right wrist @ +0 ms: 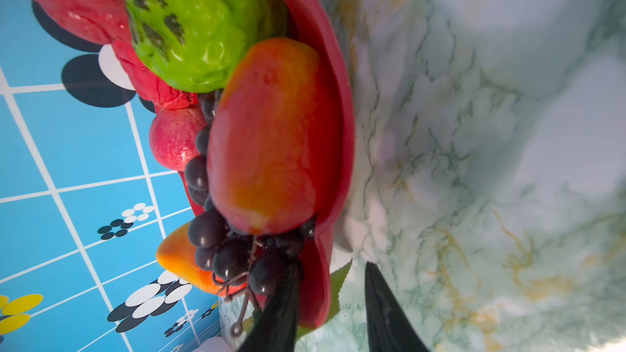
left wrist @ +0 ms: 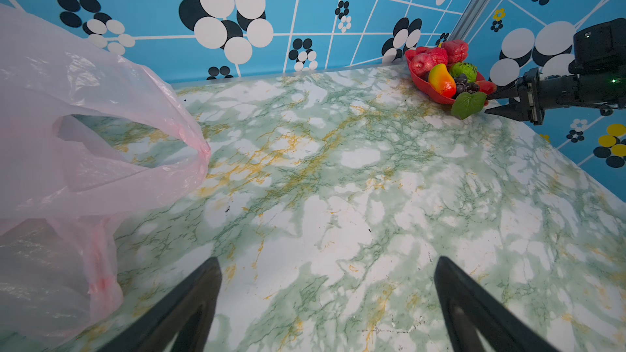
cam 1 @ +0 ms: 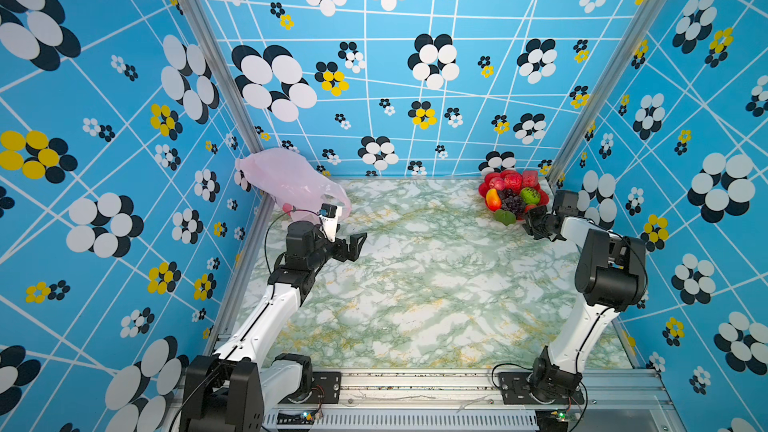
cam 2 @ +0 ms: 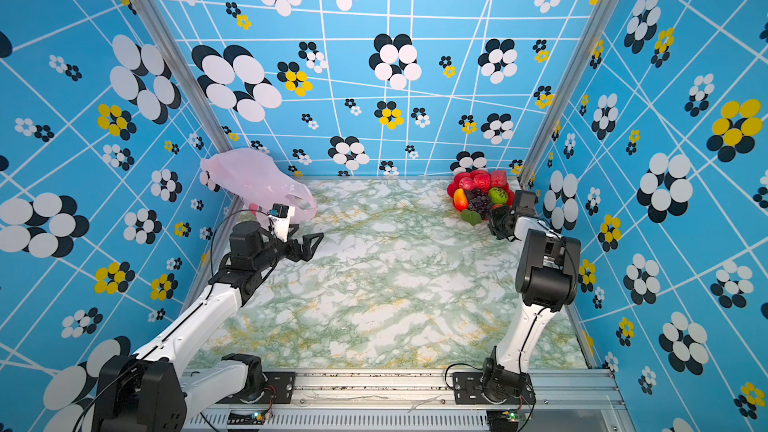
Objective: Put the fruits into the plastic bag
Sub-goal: 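Grip the red plate rim with the right gripper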
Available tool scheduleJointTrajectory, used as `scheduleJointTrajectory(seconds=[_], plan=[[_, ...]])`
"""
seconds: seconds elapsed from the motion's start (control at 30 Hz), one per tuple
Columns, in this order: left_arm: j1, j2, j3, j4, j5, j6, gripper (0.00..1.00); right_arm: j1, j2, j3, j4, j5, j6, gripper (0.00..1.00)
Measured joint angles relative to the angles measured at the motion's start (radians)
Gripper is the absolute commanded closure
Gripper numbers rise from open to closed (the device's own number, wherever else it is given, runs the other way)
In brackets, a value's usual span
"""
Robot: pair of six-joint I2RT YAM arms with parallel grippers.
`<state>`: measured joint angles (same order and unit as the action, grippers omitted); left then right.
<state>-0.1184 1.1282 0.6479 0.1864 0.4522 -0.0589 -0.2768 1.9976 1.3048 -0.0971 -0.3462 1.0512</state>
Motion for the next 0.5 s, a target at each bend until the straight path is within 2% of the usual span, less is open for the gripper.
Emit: scheduleJointTrajectory(seconds=[0.5], plan=[[0.0,0.001,0.0,-0.007,-0.021,0.008,0.01,0.0,0.087,0.084,-0.003,0.0,0.0,0.74]])
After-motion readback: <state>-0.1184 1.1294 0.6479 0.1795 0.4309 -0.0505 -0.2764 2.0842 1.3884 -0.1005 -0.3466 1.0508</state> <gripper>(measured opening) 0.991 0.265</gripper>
